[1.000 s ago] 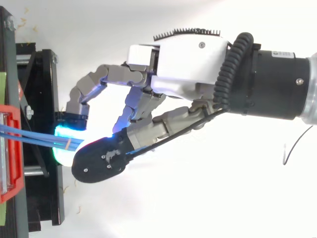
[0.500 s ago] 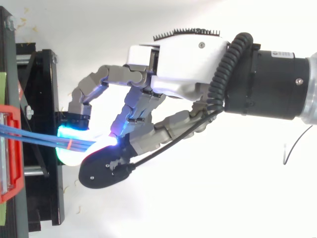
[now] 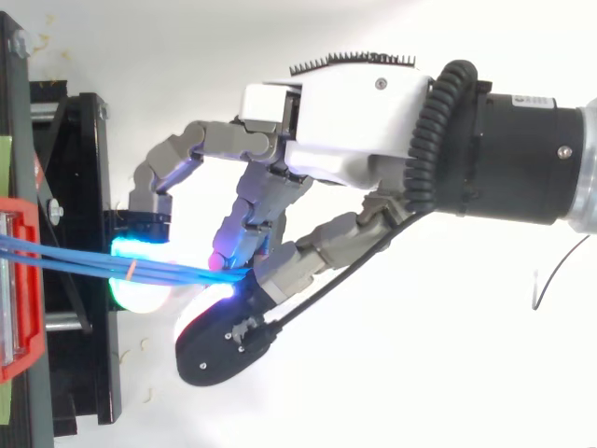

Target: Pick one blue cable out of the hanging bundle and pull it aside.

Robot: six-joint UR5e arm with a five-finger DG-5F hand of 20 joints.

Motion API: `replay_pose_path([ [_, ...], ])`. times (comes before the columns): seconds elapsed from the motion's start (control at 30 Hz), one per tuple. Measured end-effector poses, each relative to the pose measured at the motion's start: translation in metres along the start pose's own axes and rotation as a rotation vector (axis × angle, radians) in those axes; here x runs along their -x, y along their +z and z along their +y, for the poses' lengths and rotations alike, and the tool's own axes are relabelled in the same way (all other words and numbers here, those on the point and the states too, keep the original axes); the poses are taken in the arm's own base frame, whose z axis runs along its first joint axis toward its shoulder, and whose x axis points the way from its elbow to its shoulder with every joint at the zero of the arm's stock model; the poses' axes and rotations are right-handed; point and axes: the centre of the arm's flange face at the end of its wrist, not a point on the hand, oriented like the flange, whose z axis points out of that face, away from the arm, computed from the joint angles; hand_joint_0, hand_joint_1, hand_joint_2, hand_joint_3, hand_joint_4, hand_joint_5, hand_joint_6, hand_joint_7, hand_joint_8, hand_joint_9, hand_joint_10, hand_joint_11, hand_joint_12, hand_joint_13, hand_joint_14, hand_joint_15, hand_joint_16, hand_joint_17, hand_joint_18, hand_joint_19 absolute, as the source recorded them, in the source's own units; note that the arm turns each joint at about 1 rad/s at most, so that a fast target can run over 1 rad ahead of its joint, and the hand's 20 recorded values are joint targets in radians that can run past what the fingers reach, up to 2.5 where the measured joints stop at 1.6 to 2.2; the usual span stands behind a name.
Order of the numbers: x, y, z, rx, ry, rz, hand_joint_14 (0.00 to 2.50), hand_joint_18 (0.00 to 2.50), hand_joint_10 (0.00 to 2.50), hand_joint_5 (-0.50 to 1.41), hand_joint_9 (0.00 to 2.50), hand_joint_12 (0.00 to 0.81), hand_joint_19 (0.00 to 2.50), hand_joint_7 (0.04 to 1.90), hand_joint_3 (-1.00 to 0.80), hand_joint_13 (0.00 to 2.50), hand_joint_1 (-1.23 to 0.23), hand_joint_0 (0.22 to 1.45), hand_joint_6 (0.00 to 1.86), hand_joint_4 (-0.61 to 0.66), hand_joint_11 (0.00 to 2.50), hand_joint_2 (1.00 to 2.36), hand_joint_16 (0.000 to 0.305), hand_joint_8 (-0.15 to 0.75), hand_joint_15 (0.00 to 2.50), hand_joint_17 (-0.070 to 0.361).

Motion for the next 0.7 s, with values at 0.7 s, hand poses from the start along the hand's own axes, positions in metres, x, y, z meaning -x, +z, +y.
replay_pose_path([
  [0.7,0.0024,-0.0003,0.0054,0.007,0.000,-0.001,0.03,0.96,0.03,-0.09,1.39,0.306,0.81,0.97,-0.11,1.18,-0.94,0.77,0.95,-0.27,0.72,1.02,0.045,0.211,0.70,0.102],
])
